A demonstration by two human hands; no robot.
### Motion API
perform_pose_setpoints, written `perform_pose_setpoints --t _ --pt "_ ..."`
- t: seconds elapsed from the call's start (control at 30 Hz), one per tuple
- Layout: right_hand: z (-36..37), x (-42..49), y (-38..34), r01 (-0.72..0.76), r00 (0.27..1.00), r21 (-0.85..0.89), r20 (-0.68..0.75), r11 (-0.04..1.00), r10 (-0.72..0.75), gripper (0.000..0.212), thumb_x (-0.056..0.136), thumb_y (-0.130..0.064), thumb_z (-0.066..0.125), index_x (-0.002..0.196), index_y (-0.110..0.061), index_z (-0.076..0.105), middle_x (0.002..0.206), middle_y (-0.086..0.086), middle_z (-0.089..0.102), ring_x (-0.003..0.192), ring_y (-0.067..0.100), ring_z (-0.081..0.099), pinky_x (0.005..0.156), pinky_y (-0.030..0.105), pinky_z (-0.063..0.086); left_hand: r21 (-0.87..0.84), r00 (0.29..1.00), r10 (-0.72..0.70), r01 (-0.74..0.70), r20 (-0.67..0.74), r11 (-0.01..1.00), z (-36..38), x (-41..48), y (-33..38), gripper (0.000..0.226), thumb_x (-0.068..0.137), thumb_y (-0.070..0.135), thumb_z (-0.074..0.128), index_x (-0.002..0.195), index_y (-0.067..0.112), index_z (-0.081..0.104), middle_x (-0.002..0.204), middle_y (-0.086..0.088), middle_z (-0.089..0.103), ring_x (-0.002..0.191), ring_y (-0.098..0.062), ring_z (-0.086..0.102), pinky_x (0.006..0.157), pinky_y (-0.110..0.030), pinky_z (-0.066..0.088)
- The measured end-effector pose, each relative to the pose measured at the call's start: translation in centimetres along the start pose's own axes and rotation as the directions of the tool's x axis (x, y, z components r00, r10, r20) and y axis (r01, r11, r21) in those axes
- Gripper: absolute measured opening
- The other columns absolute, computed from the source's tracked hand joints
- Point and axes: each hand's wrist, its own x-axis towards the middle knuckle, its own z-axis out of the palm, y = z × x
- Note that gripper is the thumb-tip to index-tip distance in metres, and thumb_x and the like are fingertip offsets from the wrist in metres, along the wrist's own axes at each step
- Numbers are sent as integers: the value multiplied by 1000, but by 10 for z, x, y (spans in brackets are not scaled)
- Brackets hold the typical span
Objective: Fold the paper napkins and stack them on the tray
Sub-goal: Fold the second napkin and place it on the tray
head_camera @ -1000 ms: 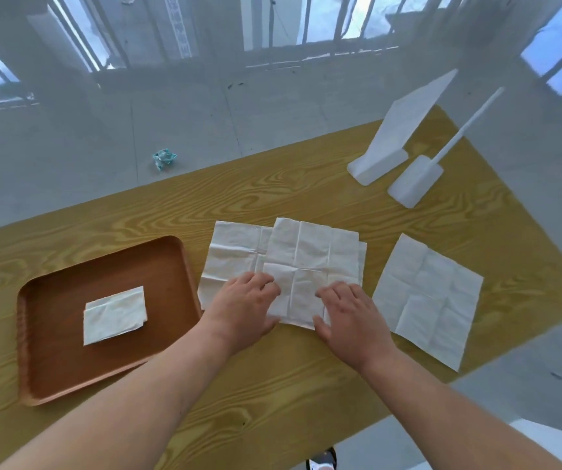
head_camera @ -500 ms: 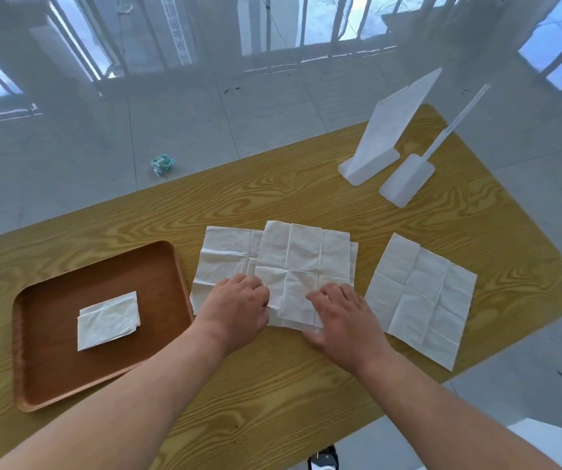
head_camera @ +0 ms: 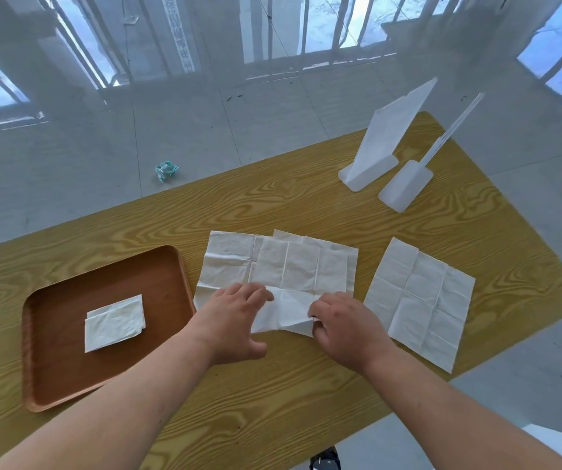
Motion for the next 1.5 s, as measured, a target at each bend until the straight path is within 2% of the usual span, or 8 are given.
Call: perform_pose_setpoints --t 0.2,0.43,0.5,0.57,0.63,0.87,1.17,1.5 --pt "-15 3 14 -49 999 58 12 997 48 17 90 -28 54 93 -21 69 85 -5 66 82 16 57 73 35 52 -8 984 -10 9 -177 1000 -11 23 1 23 91 43 59 106 29 70 102 13 71 100 -12 61 85 -27 45" --pt "-40 31 20 -178 943 91 -269 980 196 24 92 -24 60 69 -19 53 67 -6 54 68 20 53 61 36 41 -309 906 -302 207 -298 928 -35 46 10 23 93 40 61 79 23 60 77 9 63 74 -17 58 58 -31 43" --pt "-43 38 20 -256 902 99 -334 962 274 12 93 -27 61 100 -18 65 95 -1 64 94 26 58 80 39 48 -396 853 -438 311 -284 864 -38 53 11 24 92 46 63 99 23 62 100 9 65 91 -17 61 71 -37 52" --pt "-40 42 23 -299 878 86 -365 950 310 35 91 -26 66 123 -15 60 117 6 63 111 31 55 94 44 47 -460 792 -569 430 -221 777 -34 61 10 50 90 53 67 128 22 55 123 5 59 109 -19 58 85 -41 53" --pt "-34 38 22 -228 901 50 -369 972 230 43 86 -21 69 127 -14 57 121 9 62 112 33 55 94 46 48 -471 756 -640 520 -134 713 -26 63 8 66 87 60 69 135 20 51 128 1 58 109 -21 58 79 -38 51" --pt "2 20 21 25 994 -104 -106 994 -36 42 86 -23 61 128 -19 63 121 2 63 115 26 57 98 42 51 -397 731 -682 630 14 667 -5 61 6 61 74 76 73 103 27 52 84 17 50 68 -3 50 50 -26 34" --pt "12 25 22 -52 999 -38 -17 998 52 56 93 -32 48 148 -24 44 147 1 50 136 23 42 116 44 37 -436 754 -655 603 38 668 -12 74 9 29 84 51 78 83 25 64 79 9 69 72 -10 63 54 -29 42" --pt "9 29 23 -82 996 -28 -25 996 81 54 93 -31 47 146 -23 44 144 -1 49 130 21 44 111 41 40 -737 715 -686 535 136 412 -9 79 7 13 80 20 71 91 22 64 89 -1 74 87 -25 73 84 -51 61"
